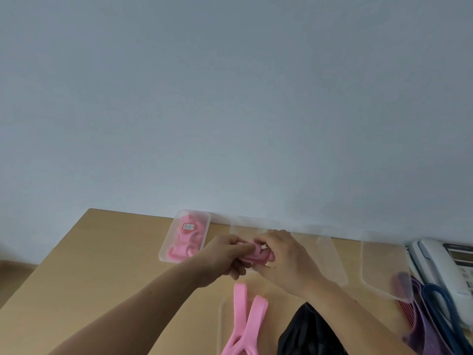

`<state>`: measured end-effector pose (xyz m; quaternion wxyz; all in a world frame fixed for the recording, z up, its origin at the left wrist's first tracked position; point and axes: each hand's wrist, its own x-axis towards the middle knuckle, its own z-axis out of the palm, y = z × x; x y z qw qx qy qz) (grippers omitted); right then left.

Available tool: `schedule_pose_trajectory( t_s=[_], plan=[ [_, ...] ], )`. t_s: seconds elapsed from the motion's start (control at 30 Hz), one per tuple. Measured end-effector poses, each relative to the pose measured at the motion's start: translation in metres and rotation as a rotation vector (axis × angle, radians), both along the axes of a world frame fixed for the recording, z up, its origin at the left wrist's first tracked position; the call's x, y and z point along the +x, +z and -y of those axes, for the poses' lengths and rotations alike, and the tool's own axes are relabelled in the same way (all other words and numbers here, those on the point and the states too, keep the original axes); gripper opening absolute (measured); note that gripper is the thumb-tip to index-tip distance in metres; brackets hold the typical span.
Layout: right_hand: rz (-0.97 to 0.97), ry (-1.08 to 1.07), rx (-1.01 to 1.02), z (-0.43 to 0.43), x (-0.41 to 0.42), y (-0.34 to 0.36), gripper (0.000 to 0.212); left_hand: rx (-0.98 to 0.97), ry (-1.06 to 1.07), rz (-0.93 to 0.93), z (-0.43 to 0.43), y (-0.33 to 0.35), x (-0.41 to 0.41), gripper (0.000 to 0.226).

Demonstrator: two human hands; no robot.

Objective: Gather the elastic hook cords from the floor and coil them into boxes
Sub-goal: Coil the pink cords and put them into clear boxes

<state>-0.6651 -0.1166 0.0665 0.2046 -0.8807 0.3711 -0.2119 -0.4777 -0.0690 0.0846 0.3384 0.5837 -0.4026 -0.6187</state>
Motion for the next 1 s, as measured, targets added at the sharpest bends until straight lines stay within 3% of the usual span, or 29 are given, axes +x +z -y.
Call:
schedule_pose_trajectory(
  t_s=[0.17, 0.23, 0.37, 0.5, 0.63, 0.83, 1.0],
  plan=[
    [-0.035, -0.057, -0.074, 0.023, 0.019, -0.019, 0.029, 0.070, 0.059, 0.087, 0.033, -0.028, 0.017, 0.028],
    [-0.092, -0.093, -0.088, 0.038, 0.028, -0.030, 0.029, 0.047, 0.126, 0.273, 0.047, -0.043, 0.030, 0.024],
    [-0.195, -0.123, -0.097, 0.070, 0.048, -0.051, 0.024, 0.005, 0.017, 0.599, 0.073, -0.075, 0.051, 0.013],
    [-0.341, -0.129, -0.097, 0.095, 0.064, -0.075, 0.025, 0.038, -0.056, 0.625, 0.087, -0.101, 0.055, 0.008],
    [-0.445, -0.110, -0.081, 0.104, 0.069, -0.092, 0.028, 0.046, -0.094, 0.630, 0.086, -0.118, 0.053, 0.029],
    [-0.591, -0.120, -0.134, 0.105, 0.076, -0.100, 0.023, 0.013, -0.129, 0.660, 0.089, -0.123, 0.054, 0.029],
    [-0.664, -0.167, -0.256, 0.099, 0.088, -0.100, 0.008, 0.009, -0.156, 0.676, 0.088, -0.121, 0.057, 0.029]
  ],
)
